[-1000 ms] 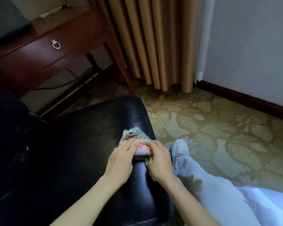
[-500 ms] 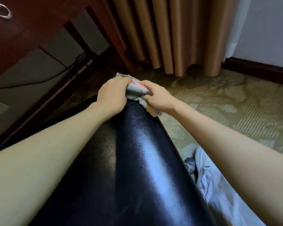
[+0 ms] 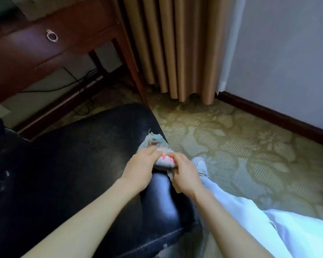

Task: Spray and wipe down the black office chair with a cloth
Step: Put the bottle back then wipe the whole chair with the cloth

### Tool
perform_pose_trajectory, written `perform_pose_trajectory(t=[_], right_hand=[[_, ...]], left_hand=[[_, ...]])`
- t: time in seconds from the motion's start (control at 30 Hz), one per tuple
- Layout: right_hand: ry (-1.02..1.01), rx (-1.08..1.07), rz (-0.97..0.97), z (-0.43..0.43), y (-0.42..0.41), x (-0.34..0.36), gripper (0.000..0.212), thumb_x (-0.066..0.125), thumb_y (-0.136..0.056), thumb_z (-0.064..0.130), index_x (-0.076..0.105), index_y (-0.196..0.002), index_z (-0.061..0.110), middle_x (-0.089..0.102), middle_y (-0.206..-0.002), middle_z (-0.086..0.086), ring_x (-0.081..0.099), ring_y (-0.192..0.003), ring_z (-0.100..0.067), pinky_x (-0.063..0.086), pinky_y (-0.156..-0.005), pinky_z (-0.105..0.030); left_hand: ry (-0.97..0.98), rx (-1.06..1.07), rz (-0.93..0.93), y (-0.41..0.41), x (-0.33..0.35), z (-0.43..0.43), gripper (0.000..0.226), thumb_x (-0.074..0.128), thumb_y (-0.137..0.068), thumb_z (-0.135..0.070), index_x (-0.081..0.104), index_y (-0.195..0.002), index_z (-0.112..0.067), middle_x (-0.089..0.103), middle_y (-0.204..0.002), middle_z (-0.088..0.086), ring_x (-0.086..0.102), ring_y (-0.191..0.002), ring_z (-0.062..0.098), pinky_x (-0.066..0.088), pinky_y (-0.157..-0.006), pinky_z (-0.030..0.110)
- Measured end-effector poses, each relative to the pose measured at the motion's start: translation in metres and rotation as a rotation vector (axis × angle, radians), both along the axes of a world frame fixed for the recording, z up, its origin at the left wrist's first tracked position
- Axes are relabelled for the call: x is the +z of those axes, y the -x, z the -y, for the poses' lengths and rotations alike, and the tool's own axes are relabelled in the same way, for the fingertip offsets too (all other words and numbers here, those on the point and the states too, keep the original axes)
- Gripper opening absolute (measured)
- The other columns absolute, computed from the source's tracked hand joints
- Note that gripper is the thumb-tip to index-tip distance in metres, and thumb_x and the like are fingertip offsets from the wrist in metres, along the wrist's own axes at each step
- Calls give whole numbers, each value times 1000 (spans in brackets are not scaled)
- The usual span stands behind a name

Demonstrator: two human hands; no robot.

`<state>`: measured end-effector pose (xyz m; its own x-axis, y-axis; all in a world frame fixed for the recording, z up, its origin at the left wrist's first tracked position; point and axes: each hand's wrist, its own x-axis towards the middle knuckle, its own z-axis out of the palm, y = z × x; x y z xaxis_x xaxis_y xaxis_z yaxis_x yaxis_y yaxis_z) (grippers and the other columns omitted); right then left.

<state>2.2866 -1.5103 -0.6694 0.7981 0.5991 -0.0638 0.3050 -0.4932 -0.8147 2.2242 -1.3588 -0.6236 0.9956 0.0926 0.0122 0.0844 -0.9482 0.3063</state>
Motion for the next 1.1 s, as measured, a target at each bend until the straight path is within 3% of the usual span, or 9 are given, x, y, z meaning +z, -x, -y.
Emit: perform_pose_trajectory(t=[0.1, 0.17, 0.4, 0.53, 0.7, 0.83, 1.0, 1.1], right_hand=[[90, -126, 45, 29, 61, 1, 39, 51, -82, 13, 51, -118, 28, 54, -120, -1, 53, -105, -30, 44, -88, -45], [147, -205, 76, 43, 102, 7, 42, 52, -80, 7, 51, -117, 27, 52, -121, 0, 52, -103, -32, 43, -86, -48], [51, -293, -4, 78, 189, 19, 48, 51, -78, 0, 54, -117, 26, 49, -127, 4, 49, -109, -25, 39, -94, -34], [-28, -296, -89, 82, 203, 19, 40, 52, -86, 10, 52, -120, 29, 46, -130, 9, 45, -114, -19, 38, -98, -28], [-158, -384, -185, 71, 186, 6, 34, 55, -85, 13, 56, -114, 31, 54, -119, 10, 52, -106, -17, 46, -92, -32], [-296, -470, -306, 60, 149, -2, 46, 47, -78, 3, 61, -114, 28, 58, -116, 8, 53, -104, -19, 43, -90, -26], [-328, -373, -449, 34, 57, -10, 46, 48, -80, -2, 61, -117, 20, 60, -120, 2, 53, -112, -16, 36, -88, -19], [-349, -335, -464, 6, 5, -22, 48, 49, -78, -1, 61, -118, 23, 62, -121, 0, 53, -115, -18, 39, -99, -30]], left_hand=[[32, -25, 23, 49, 12, 41, 57, 47, -83, 6, 56, -131, -23, 50, -140, -2, 44, -130, 19, 44, -101, 41], [47, -36, 76, 84, 20, 62, 52, 42, -81, 0, 60, -124, -20, 57, -133, 1, 51, -123, 21, 48, -97, 41], [-39, -46, 50, 171, 21, 101, 70, 72, -62, 14, 60, -122, -20, 58, -132, 2, 59, -115, 24, 53, -85, 37], [-64, -48, -1, 183, 24, 106, 79, 82, -56, 8, 56, -123, -26, 59, -129, -1, 59, -116, 21, 56, -81, 36], [-122, -101, -26, 154, 22, 100, 63, 62, -65, 10, 61, -120, -21, 58, -129, 1, 56, -119, 24, 55, -80, 38], [-183, -162, -13, 106, 18, 92, 52, 32, -72, -10, 60, -115, -21, 60, -124, 1, 49, -114, 17, 52, -70, 34], [-258, -138, -41, 21, 9, 63, 61, 22, -70, -21, 66, -113, -16, 62, -122, 5, 57, -115, 29, 53, -72, 43], [-297, -98, -70, -31, 6, 38, 58, 28, -71, -18, 64, -116, -17, 61, -124, 4, 55, -115, 30, 51, -78, 47]])
